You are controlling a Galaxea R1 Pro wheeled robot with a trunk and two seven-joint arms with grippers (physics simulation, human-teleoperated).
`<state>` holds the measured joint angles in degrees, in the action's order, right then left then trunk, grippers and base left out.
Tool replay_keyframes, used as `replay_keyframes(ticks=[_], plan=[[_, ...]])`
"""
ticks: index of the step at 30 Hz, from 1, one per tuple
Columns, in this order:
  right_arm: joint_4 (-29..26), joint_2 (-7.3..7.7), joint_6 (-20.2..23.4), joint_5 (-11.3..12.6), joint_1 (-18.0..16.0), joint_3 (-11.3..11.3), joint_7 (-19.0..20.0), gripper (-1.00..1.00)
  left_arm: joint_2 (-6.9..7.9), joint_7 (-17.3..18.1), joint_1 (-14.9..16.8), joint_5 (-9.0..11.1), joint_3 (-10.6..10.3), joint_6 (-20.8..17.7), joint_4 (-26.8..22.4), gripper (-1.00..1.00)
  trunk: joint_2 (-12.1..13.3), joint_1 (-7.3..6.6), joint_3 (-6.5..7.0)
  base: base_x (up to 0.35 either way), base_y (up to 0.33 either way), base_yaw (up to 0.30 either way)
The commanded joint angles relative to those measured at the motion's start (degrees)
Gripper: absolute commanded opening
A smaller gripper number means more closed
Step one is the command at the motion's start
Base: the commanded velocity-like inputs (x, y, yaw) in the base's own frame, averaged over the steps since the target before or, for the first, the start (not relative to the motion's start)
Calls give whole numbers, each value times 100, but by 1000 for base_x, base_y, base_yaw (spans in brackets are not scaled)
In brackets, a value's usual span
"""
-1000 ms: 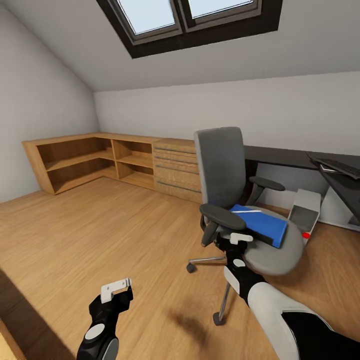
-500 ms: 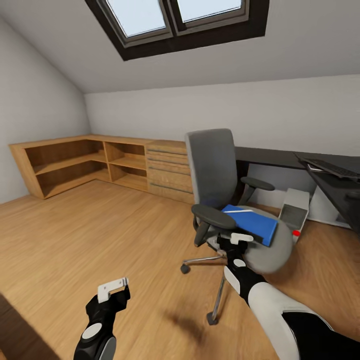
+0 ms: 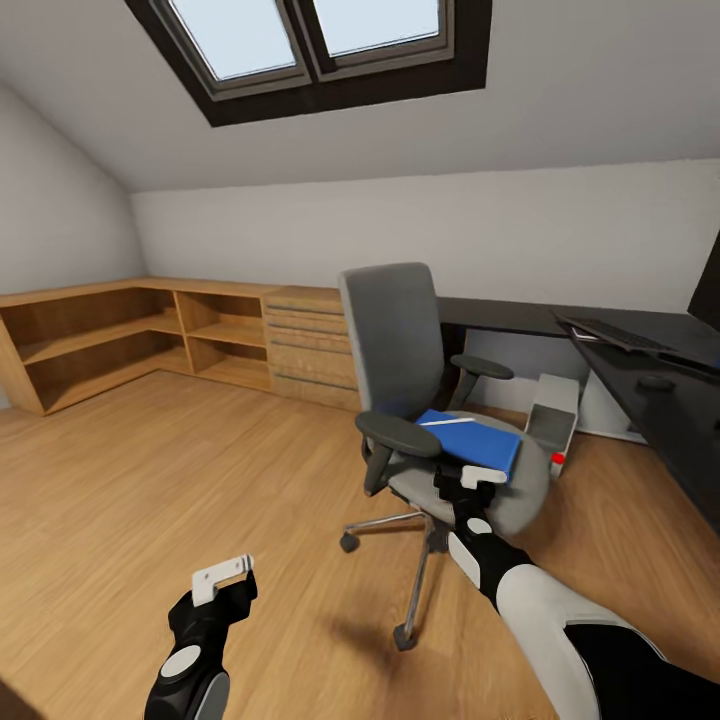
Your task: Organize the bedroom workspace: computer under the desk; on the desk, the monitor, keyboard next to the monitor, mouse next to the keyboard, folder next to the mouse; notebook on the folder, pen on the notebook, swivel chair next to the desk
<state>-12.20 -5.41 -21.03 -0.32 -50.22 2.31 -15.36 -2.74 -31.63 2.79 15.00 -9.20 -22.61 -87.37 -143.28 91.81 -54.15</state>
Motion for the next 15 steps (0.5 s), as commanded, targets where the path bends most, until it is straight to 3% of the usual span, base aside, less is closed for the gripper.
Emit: replay_keyframes(ticks=[1, 15], plan=[[7, -4, -24, -3, -5, 23, -2, 100, 2, -45, 3, 47, -6, -15, -9, 100, -3, -1, 1, 0, 0, -189], [7, -4, -24, -3, -5, 23, -2, 100, 2, -45, 3, 54, -11, -15, 0, 100, -3, -1, 92, -5, 0, -189]])
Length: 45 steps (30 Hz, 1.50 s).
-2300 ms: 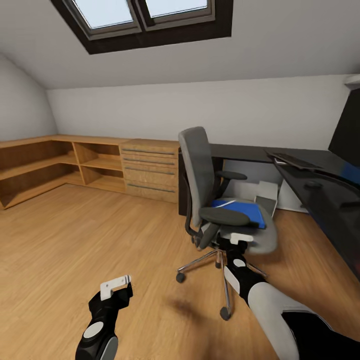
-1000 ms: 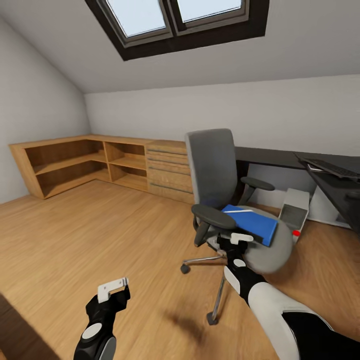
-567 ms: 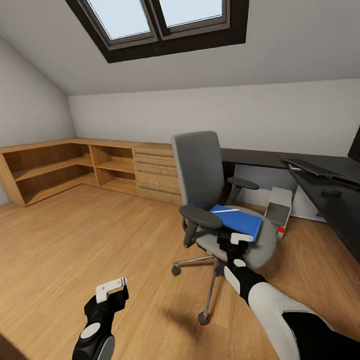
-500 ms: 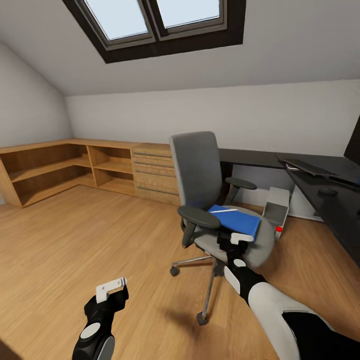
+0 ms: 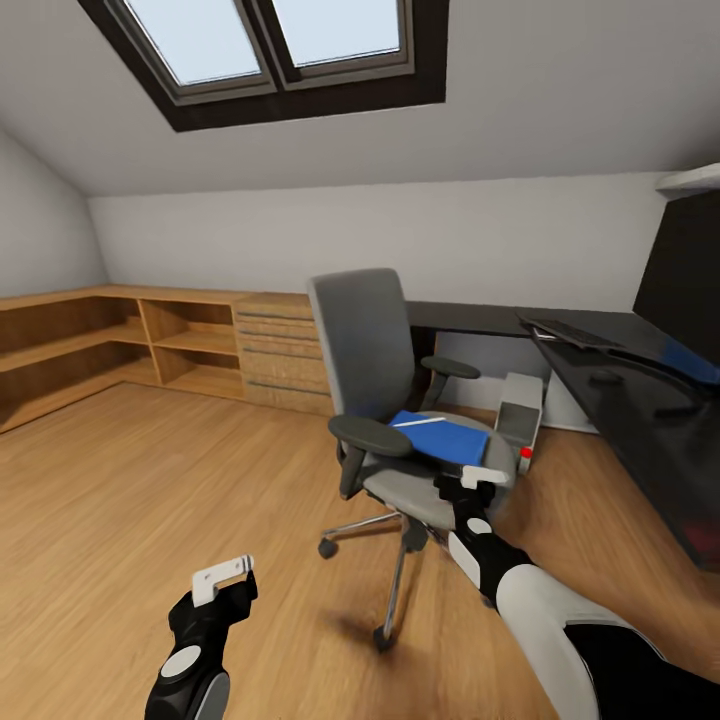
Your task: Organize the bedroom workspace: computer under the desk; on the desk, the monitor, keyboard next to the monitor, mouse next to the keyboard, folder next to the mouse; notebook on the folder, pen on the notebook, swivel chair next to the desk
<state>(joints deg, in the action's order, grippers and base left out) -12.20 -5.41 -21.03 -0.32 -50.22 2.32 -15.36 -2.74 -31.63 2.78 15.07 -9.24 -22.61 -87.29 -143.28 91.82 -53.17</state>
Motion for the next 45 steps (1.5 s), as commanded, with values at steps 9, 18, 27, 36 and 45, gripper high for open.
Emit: replay_keyframes(ticks=[9, 18, 27, 36, 45], plan=[[7, 3, -24, -3, -5, 23, 4, 100, 2, -64, 3, 42, -7, -15, -12, 100, -3, -2, 48, -156, 0, -174], [1, 22, 33, 38, -5, 49, 18, 100, 2, -79, 3, 40, 1, -8, -37, 100, -3, -2, 55, -8, 0, -24], [-6, 156, 70, 798, -5, 158, 32, 100, 2, -80, 3, 40, 2, -6, -42, 100, -3, -2, 56, 0, 0, -1], [-30, 645, 150, 2964, -5, 173, 471, 100, 2, -80, 3, 40, -3, 11, -34, 100, -3, -2, 56, 0, 0, 0], [-28, 896, 889, 4080, -5, 193, 1103, 100, 2, -53, 3, 43, -13, 387, -39, 100, -3, -2, 56, 56, 0, 0]])
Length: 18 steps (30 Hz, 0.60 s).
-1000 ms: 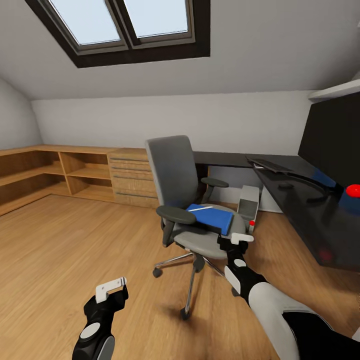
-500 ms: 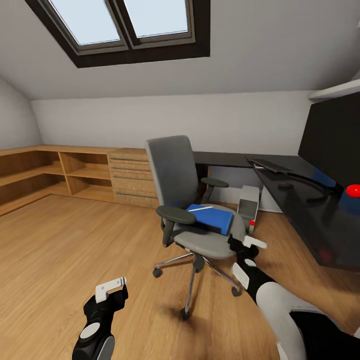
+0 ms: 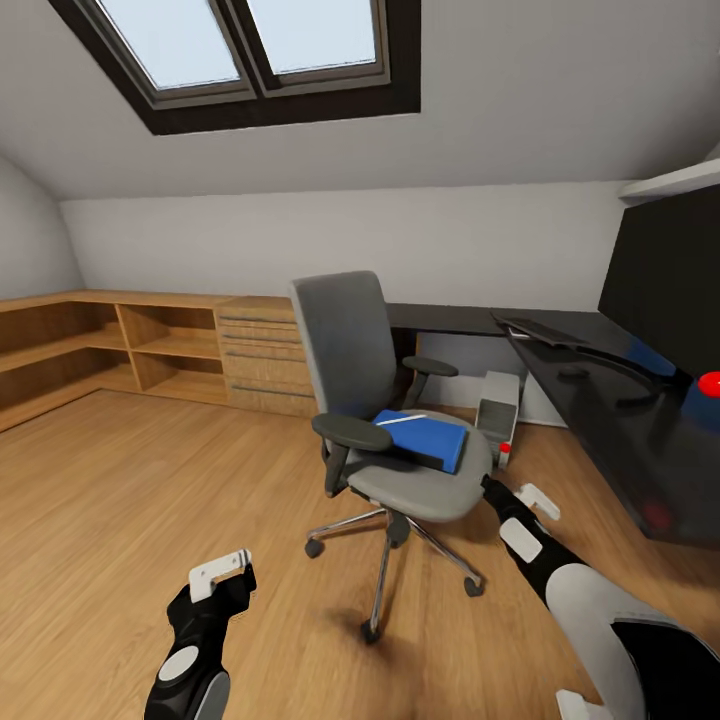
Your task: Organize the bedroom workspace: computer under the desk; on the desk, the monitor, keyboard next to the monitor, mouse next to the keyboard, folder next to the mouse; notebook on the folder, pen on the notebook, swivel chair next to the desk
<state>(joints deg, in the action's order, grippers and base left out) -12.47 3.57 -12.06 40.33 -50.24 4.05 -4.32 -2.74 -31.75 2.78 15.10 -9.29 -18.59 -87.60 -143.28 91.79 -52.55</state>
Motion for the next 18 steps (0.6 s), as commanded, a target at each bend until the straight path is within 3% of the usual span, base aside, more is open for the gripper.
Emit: replay_keyframes(ticks=[1, 6, 18], plan=[[-4, 29, 20, 173, -3, 22, 19, 100, 2, -35, 4, 39, -9, 85, -2, 100, -2, 1, -6, 231, 0, 0], [-9, 81, 74, 452, -3, 25, 48, 100, 2, -26, 4, 41, -11, 230, 9, 100, -2, 1, -6, 107, 0, 0], [-10, 97, 237, 521, -3, 32, 54, 100, 2, -25, 4, 36, -21, 267, 24, 100, -2, 1, -6, 121, 0, 0]])
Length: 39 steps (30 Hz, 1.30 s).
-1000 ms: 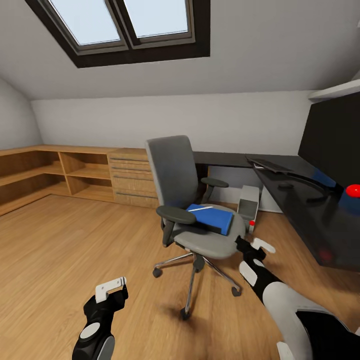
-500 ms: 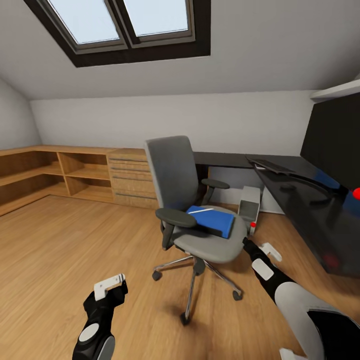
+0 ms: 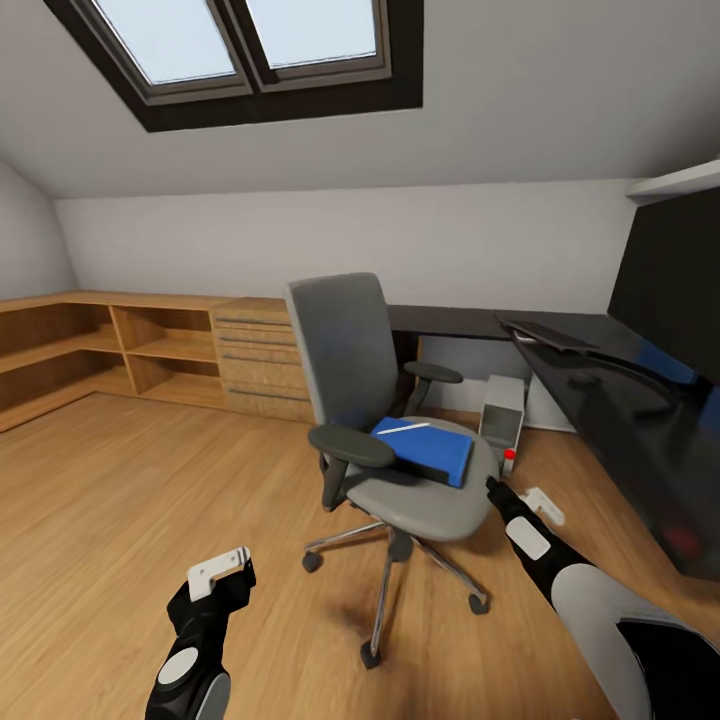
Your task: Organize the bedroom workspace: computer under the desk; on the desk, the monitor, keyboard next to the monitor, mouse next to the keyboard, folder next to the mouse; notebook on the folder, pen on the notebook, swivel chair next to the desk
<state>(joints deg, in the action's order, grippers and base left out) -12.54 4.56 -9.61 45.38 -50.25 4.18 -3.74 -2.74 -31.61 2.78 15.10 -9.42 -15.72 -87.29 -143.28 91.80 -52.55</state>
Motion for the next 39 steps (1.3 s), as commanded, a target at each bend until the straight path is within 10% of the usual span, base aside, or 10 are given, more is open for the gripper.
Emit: replay_keyframes(ticks=[1, 39], plan=[[-3, -1, 38, 34, -3, 20, -4, 100, 2, -39, 4, 36, -8, -19, -8, 100, -2, 0, -6, 207, 0, 0], [-3, 91, 484, 391, -3, 21, -21, 100, 2, -65, 4, 37, 15, -18, -16, 100, -2, 0, -6, 58, 0, 0]])
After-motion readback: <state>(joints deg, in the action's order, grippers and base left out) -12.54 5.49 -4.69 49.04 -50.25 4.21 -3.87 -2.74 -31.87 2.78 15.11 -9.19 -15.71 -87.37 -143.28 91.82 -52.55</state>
